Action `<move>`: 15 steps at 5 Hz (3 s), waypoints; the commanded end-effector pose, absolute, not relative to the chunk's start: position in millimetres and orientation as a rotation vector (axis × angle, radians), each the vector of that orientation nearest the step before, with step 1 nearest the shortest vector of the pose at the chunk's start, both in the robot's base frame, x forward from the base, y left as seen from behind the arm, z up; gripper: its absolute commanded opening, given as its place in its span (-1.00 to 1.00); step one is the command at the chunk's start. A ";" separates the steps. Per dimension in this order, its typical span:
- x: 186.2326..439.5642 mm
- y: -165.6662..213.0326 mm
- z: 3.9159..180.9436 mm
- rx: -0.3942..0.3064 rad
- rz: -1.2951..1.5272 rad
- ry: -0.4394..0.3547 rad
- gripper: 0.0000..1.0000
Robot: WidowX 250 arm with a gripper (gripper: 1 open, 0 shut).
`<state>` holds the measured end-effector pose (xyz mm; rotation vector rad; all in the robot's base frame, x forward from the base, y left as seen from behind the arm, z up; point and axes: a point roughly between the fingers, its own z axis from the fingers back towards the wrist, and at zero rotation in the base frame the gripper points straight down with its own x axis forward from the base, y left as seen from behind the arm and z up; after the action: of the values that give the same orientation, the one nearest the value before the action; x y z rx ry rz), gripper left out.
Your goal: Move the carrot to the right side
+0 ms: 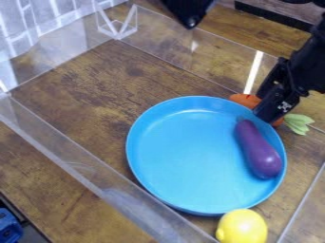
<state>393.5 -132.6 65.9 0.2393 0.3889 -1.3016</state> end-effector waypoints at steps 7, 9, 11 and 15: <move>361.5 -171.1 50.6 0.315 -1.530 0.330 1.00; 341.1 -184.2 35.2 0.291 -1.552 0.344 -1.00; 320.7 -187.5 32.3 0.251 -1.457 0.373 1.00; 312.7 -182.3 33.7 0.271 -1.660 0.373 1.00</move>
<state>308.8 -178.2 21.8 0.2663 0.4361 -1.6301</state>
